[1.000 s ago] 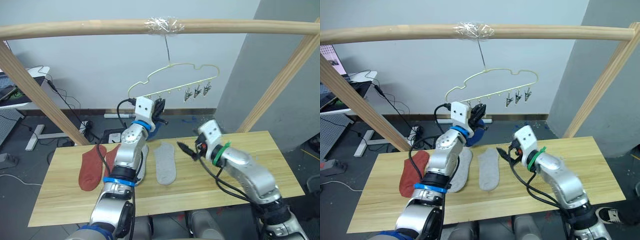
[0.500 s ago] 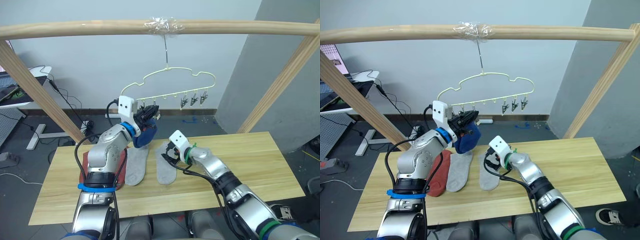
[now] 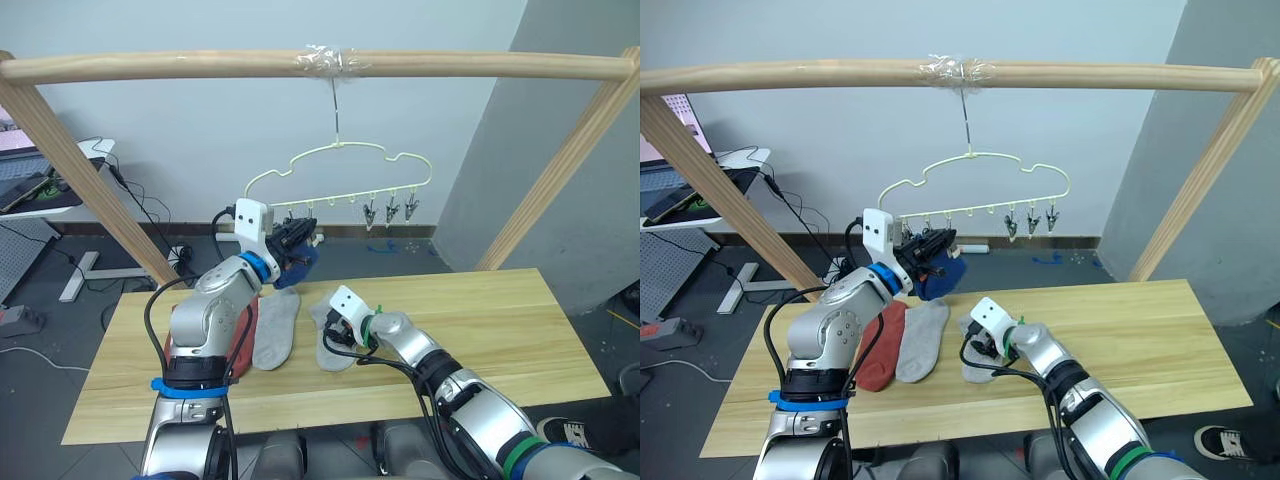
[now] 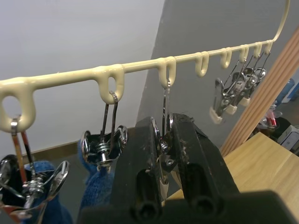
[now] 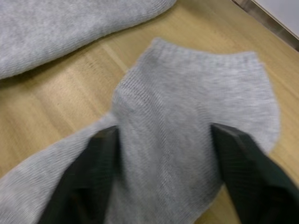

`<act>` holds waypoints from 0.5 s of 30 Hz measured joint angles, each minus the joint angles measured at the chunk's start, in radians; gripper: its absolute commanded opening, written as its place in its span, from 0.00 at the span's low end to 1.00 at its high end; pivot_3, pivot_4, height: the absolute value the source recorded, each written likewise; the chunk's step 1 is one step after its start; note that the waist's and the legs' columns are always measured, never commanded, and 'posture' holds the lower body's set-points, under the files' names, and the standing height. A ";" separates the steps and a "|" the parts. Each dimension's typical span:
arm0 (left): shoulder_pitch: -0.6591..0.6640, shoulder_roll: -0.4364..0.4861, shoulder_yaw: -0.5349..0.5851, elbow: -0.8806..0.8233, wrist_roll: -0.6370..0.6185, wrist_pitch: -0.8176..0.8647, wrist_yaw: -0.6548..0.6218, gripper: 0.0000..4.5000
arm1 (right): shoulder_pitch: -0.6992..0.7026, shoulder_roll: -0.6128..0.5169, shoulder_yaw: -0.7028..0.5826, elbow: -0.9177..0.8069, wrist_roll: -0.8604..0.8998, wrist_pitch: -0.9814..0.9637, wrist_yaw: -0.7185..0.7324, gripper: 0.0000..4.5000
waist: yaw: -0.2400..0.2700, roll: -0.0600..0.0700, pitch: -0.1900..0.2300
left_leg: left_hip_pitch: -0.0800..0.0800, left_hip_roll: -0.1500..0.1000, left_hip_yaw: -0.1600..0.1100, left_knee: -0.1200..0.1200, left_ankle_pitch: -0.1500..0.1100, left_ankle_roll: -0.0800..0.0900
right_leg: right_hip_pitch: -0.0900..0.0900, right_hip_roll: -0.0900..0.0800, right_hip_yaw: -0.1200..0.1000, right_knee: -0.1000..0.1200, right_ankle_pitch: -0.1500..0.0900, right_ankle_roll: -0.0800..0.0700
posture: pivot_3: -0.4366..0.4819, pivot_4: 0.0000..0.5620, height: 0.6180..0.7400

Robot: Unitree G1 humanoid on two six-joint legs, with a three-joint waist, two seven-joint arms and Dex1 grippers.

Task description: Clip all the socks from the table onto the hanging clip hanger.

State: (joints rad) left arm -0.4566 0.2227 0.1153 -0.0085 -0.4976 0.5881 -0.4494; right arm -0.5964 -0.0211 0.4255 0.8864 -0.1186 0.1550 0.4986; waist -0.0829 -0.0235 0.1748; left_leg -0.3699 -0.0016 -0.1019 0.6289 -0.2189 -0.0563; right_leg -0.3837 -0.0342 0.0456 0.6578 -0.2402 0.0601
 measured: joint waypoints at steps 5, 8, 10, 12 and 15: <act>-0.004 -0.004 0.000 0.001 -0.012 0.014 0.001 0.04 | 0.096 -0.082 -0.015 -0.157 0.000 0.010 0.029 0.05 | 0.002 0.000 0.000 | -0.001 0.000 0.000 -0.001 0.000 0.000 | 0.000 0.000 0.000 -0.001 0.000 0.000 | 0.47 0.24 1.00; -0.011 -0.004 -0.001 0.003 -0.015 0.032 -0.002 0.04 | 0.174 -0.142 -0.035 -0.292 0.001 0.056 0.044 0.01 | 0.002 0.000 0.000 | -0.002 0.000 0.000 -0.001 0.000 0.000 | -0.001 0.000 0.000 -0.001 -0.001 0.001 | 0.45 0.24 1.00; -0.016 -0.004 0.000 0.007 -0.021 0.051 -0.001 0.04 | 0.226 -0.184 -0.050 -0.387 0.002 0.098 0.052 0.01 | 0.002 0.000 0.000 | -0.003 0.000 0.000 -0.001 0.000 0.000 | -0.002 0.000 0.000 -0.002 -0.001 0.001 | 0.44 0.25 1.00; -0.028 -0.006 0.007 0.014 -0.043 0.083 0.001 0.04 | 0.279 -0.220 -0.060 -0.497 0.005 0.138 0.063 0.01 | 0.001 0.000 0.000 | -0.005 0.000 0.000 -0.001 0.000 0.000 | -0.004 0.000 0.000 -0.002 -0.001 0.001 | 0.42 0.25 1.00; -0.054 -0.020 0.041 0.044 -0.098 0.148 0.007 0.04 | 0.353 -0.250 -0.101 -0.689 0.035 0.169 0.072 0.01 | -0.005 0.000 0.001 | -0.006 0.000 0.000 -0.001 0.000 0.000 | -0.005 0.000 0.000 -0.002 -0.001 0.001 | 0.41 0.25 1.00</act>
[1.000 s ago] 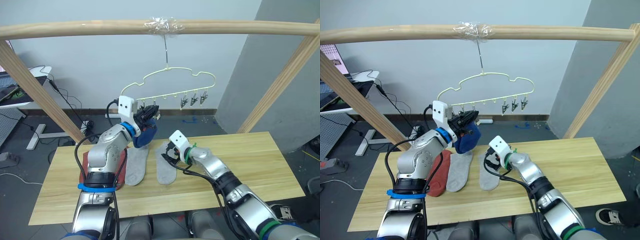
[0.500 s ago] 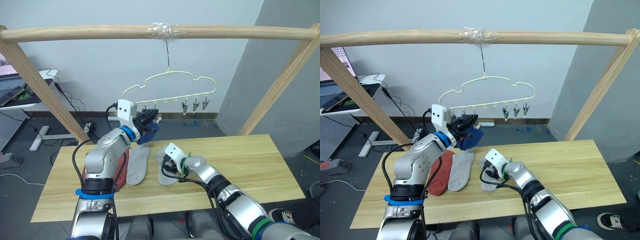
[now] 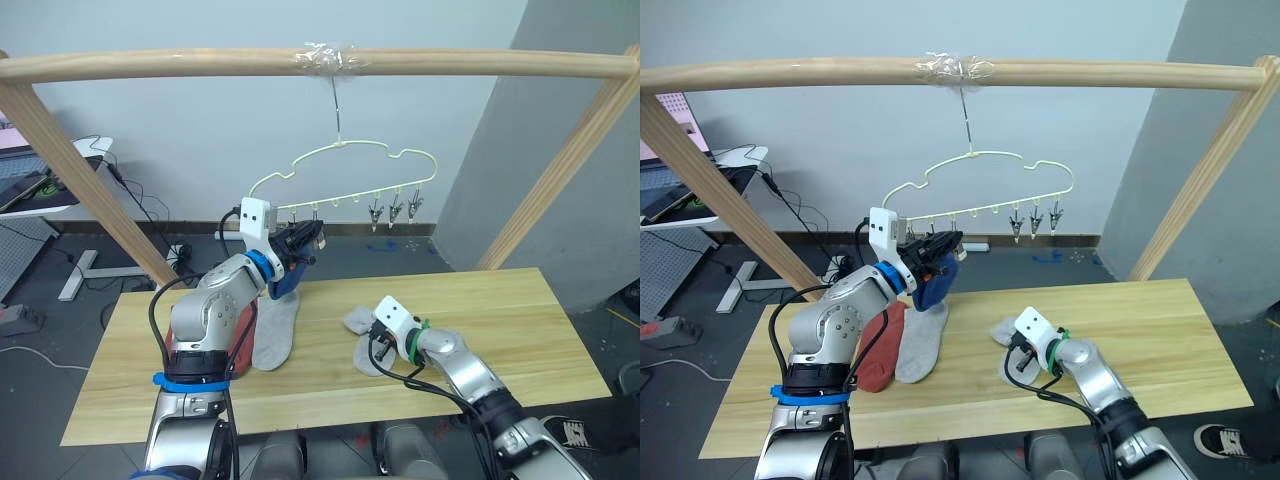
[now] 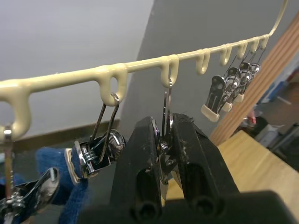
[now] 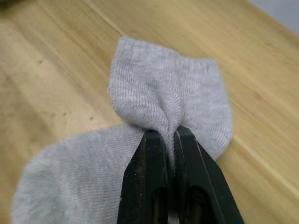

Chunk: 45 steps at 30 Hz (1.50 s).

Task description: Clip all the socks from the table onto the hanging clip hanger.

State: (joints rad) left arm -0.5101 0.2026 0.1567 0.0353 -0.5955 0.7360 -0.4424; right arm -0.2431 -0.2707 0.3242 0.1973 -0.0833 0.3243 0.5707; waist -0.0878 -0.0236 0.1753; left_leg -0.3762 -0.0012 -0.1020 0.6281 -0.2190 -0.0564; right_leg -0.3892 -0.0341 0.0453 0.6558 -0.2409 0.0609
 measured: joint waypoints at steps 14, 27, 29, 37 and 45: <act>-0.126 -0.093 0.271 0.171 -0.329 0.268 0.173 0.04 | 0.108 -0.030 -0.047 -0.429 0.031 -0.054 -0.011 0.01 | -0.001 -0.001 0.001 | -0.005 0.000 -0.001 -0.001 -0.001 -0.001 | 0.000 -0.001 -0.002 -0.010 0.001 0.002 | 0.37 0.26 1.00; -0.122 -0.089 0.254 0.162 -0.349 0.283 0.186 0.04 | 0.054 0.013 -0.030 -0.443 0.031 -0.045 -0.033 0.01 | 0.000 -0.001 0.001 | -0.005 0.000 -0.001 -0.002 -0.001 -0.002 | 0.000 -0.001 -0.002 -0.011 0.001 0.002 | 0.37 0.26 1.00; -0.122 -0.089 0.250 0.161 -0.350 0.284 0.186 0.04 | 0.044 0.016 -0.030 -0.443 0.031 -0.044 -0.034 0.01 | 0.000 -0.001 0.001 | -0.005 0.000 -0.001 -0.002 -0.001 -0.002 | 0.000 -0.001 -0.002 -0.011 0.001 0.002 | 0.37 0.26 1.00; -0.121 -0.083 0.241 0.158 -0.350 0.284 0.173 0.04 | 0.033 0.028 -0.029 -0.443 0.032 -0.041 -0.042 0.01 | 0.000 -0.001 0.001 | -0.006 0.000 -0.001 -0.003 -0.002 -0.002 | 0.000 -0.001 -0.002 -0.012 0.000 0.002 | 0.37 0.26 1.00; -0.121 -0.083 0.239 0.158 -0.349 0.282 0.168 0.04 | 0.007 0.039 -0.029 -0.443 0.031 -0.040 -0.048 0.01 | 0.000 -0.001 0.001 | -0.006 0.000 -0.001 -0.003 -0.002 -0.002 | 0.000 -0.001 -0.002 -0.012 0.000 0.002 | 0.36 0.26 1.00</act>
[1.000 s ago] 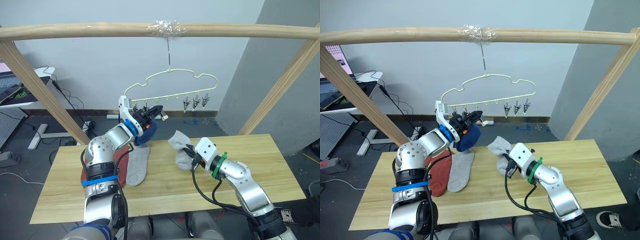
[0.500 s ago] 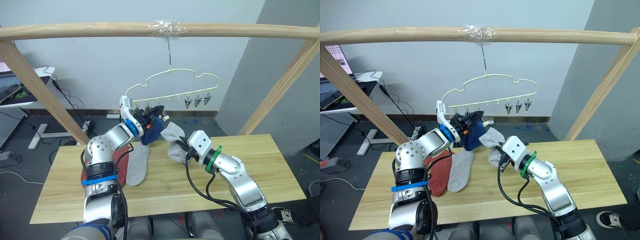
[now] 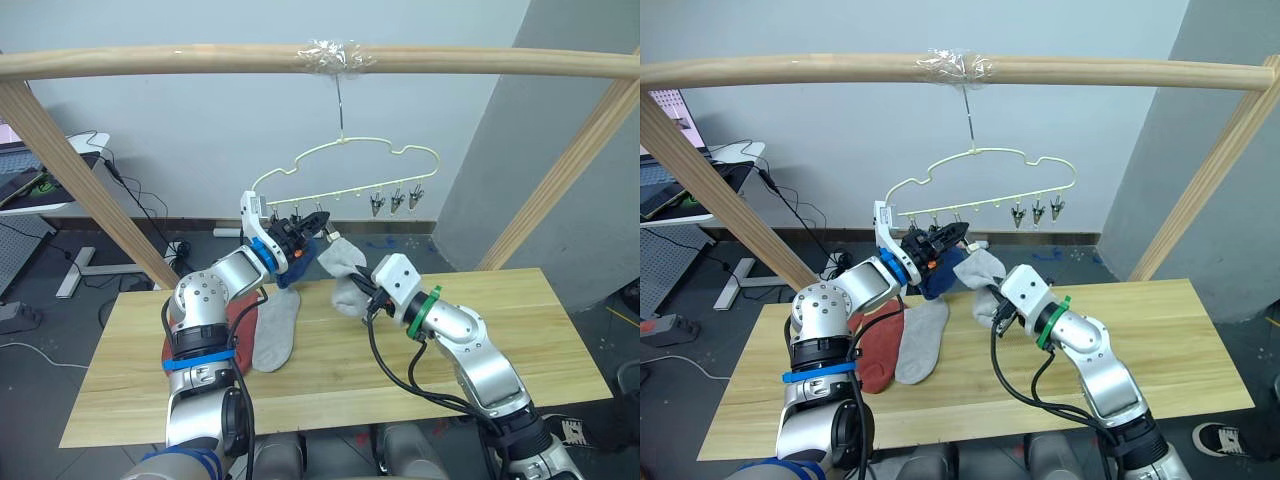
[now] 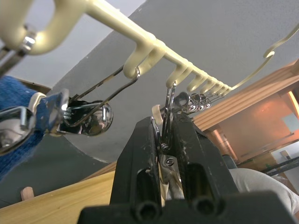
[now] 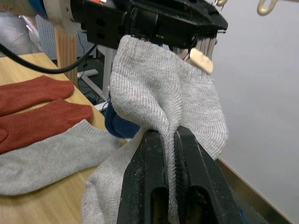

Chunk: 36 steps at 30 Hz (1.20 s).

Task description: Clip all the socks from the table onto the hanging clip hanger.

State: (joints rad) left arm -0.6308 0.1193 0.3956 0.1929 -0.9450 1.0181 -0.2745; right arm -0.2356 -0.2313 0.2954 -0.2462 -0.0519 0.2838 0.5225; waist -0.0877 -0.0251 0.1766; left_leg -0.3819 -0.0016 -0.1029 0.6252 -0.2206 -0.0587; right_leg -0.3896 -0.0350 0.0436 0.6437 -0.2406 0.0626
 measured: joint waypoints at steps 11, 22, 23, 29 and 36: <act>0.000 0.000 -0.009 0.000 0.000 -0.001 -0.002 0.04 | -0.034 0.020 0.006 0.019 -0.004 0.000 -0.002 0.01 | 0.000 0.000 0.000 | 0.000 0.000 0.000 0.000 0.000 0.000 | 0.000 0.000 0.000 0.000 0.000 0.000 | 0.37 0.25 1.00; 0.022 0.005 -0.032 -0.037 0.005 -0.012 -0.023 0.04 | -0.059 0.034 0.012 0.047 -0.005 -0.005 -0.002 0.01 | 0.000 0.000 0.000 | -0.001 0.000 0.000 -0.001 -0.001 -0.001 | -0.001 0.000 0.000 -0.001 -0.001 0.001 | 0.38 0.23 1.00; 0.025 0.006 -0.037 -0.041 0.007 -0.020 -0.024 0.04 | -0.060 0.035 0.012 0.051 -0.005 -0.006 -0.002 0.01 | 0.001 0.000 0.000 | -0.001 0.000 0.000 -0.001 -0.001 -0.001 | -0.001 0.000 0.000 -0.001 -0.001 0.001 | 0.38 0.23 1.00; 0.037 0.014 -0.037 -0.047 0.005 -0.028 -0.042 0.41 | -0.070 0.035 0.011 0.070 -0.006 -0.018 -0.002 0.00 | 0.001 0.000 0.000 | -0.002 0.000 0.000 -0.002 -0.001 -0.001 | -0.002 0.000 0.000 -0.001 -0.001 0.001 | 0.39 0.22 1.00; 0.127 0.171 -0.057 -0.226 -0.001 0.041 -0.046 0.87 | -0.076 0.049 0.001 0.107 -0.005 -0.025 -0.024 0.00 | -0.005 -0.001 0.000 | -0.004 0.001 0.001 -0.005 -0.001 -0.001 | -0.007 0.000 0.001 0.001 -0.001 0.000 | 0.39 0.19 1.00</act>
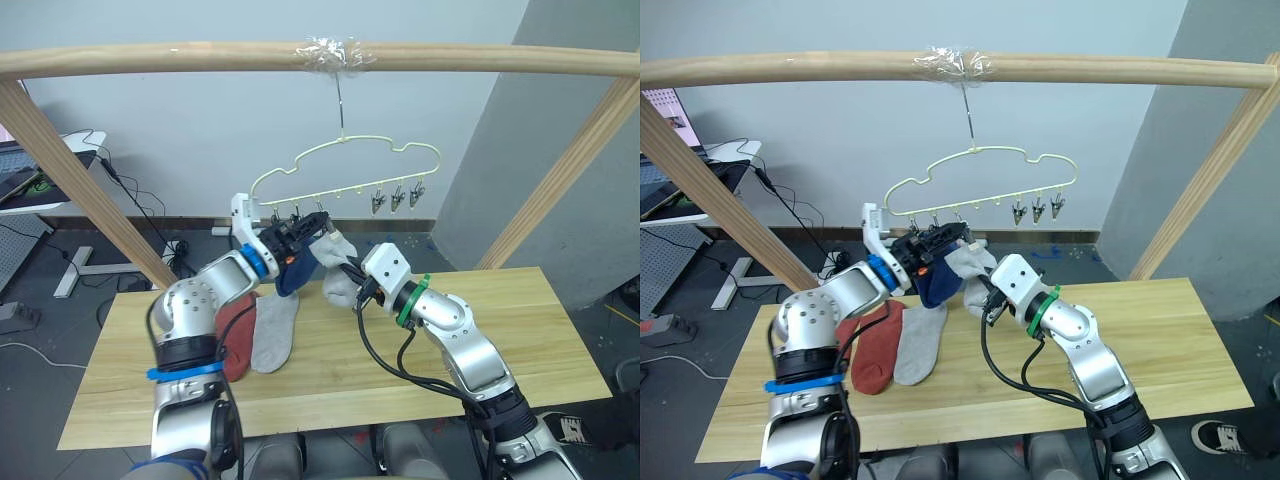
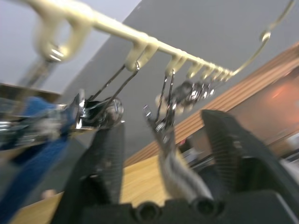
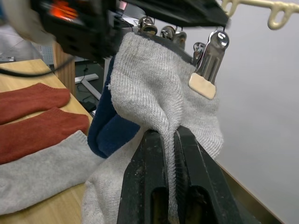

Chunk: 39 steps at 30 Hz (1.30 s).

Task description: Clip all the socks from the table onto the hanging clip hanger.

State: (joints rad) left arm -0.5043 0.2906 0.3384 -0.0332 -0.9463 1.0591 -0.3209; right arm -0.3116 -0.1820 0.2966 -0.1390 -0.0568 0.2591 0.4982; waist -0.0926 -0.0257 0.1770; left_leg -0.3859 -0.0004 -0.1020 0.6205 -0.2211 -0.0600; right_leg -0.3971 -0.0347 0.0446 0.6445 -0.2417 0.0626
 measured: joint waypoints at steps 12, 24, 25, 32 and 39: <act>0.310 0.232 -0.074 -0.412 0.114 -0.201 -0.175 0.88 | -0.068 0.059 -0.077 0.185 0.050 -0.016 -0.039 0.20 | 0.022 -0.001 -0.002 | -0.010 0.000 0.000 -0.003 0.003 -0.005 | -0.010 -0.001 0.000 0.001 0.002 -0.006 | 0.46 0.15 1.00; 0.539 0.146 -0.226 -0.483 0.351 -0.557 -0.258 0.88 | 0.028 0.018 -0.162 0.155 0.158 0.142 -0.032 0.99 | 0.061 0.000 -0.002 | -0.011 0.000 0.002 -0.001 0.003 -0.005 | -0.010 -0.001 0.000 0.001 0.001 -0.005 | 0.47 0.19 1.00; 0.541 0.140 -0.241 -0.485 0.365 -0.559 -0.243 0.88 | 0.036 0.006 -0.179 0.137 0.159 0.152 -0.041 0.99 | 0.060 0.000 -0.002 | -0.011 0.000 0.002 0.000 0.003 -0.005 | -0.010 -0.001 0.000 0.001 0.000 -0.005 | 0.47 0.19 1.00; 0.560 0.146 -0.286 -0.512 0.494 -0.539 -0.119 0.88 | 0.033 0.033 -0.243 -0.005 0.175 0.176 -0.125 0.99 | 0.053 0.000 -0.002 | -0.009 0.006 0.002 0.000 0.003 -0.005 | -0.010 0.005 0.000 0.003 0.001 -0.007 | 0.46 0.20 1.00; 0.489 0.173 -0.246 -0.443 0.448 -0.599 -0.233 0.88 | -0.051 0.113 -0.274 -0.018 0.180 0.172 -0.237 0.85 | 0.052 0.000 -0.003 | -0.010 0.011 0.002 0.003 0.003 -0.005 | -0.010 0.011 -0.001 0.003 0.002 -0.012 | 0.45 0.20 1.00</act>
State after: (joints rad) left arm -0.0153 0.4631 0.0924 -0.4767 -0.4980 0.4601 -0.5543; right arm -0.3623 -0.0694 0.0228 -0.1569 0.1233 0.4307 0.2615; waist -0.0403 -0.0254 0.1745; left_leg -0.3955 0.0106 -0.1002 0.6230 -0.2179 -0.0646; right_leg -0.4072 -0.0239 0.0440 0.6471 -0.2394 0.0503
